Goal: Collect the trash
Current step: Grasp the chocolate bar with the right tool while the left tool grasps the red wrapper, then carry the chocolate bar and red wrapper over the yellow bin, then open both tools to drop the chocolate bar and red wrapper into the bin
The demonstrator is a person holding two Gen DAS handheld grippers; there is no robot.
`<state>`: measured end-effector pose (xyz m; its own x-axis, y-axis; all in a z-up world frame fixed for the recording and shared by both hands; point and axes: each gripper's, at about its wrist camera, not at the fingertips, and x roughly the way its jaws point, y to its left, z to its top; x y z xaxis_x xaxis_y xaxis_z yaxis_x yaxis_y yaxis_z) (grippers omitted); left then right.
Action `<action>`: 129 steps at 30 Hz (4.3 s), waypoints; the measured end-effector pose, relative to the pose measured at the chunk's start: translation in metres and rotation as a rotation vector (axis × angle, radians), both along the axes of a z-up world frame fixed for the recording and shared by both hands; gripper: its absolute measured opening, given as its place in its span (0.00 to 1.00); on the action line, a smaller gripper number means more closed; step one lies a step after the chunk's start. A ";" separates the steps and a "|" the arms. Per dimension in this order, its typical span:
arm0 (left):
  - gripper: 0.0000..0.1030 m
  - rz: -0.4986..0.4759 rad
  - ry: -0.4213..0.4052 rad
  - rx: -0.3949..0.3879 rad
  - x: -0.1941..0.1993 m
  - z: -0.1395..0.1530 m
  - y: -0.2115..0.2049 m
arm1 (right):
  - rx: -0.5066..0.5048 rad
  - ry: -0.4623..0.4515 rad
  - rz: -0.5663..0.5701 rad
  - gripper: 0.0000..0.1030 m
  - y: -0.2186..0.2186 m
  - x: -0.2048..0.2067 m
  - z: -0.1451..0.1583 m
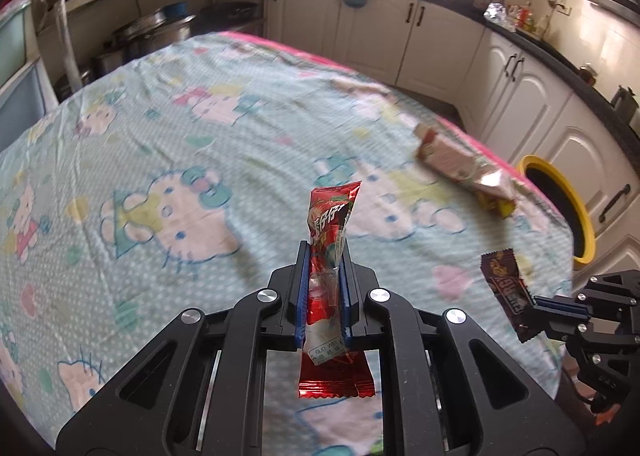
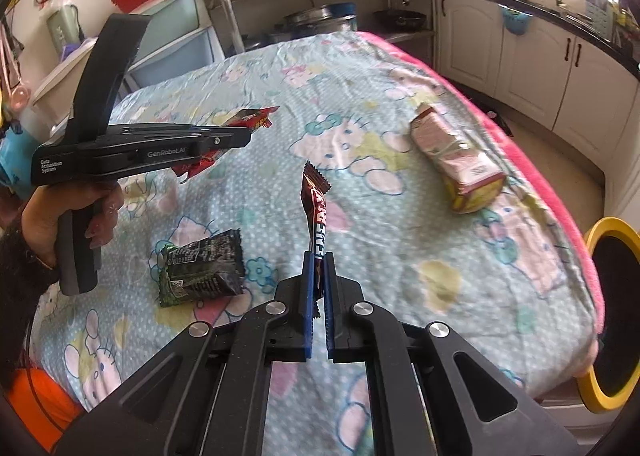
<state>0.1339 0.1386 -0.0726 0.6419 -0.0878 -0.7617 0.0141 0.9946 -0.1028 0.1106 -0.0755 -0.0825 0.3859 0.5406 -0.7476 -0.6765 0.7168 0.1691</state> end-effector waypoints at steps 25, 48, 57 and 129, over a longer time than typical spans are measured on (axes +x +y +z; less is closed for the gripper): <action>0.08 -0.164 -0.070 -0.042 0.012 0.035 -0.087 | 0.052 -0.081 -0.182 0.04 -0.081 0.010 0.035; 0.08 -0.275 -0.146 -0.094 0.029 0.070 -0.156 | 0.089 -0.165 -0.361 0.04 -0.151 0.018 0.065; 0.08 -0.326 -0.163 -0.116 0.041 0.076 -0.190 | 0.092 -0.199 -0.449 0.04 -0.185 0.022 0.074; 0.61 -0.532 0.062 -0.016 0.110 -0.027 -0.368 | 0.040 0.025 -0.844 0.33 -0.350 0.074 -0.032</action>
<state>0.2439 -0.2293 -0.0993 0.4597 -0.4007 -0.7925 0.5095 0.8500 -0.1342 0.1843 -0.4250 -0.1148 0.6555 0.1051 -0.7478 0.0871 0.9732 0.2130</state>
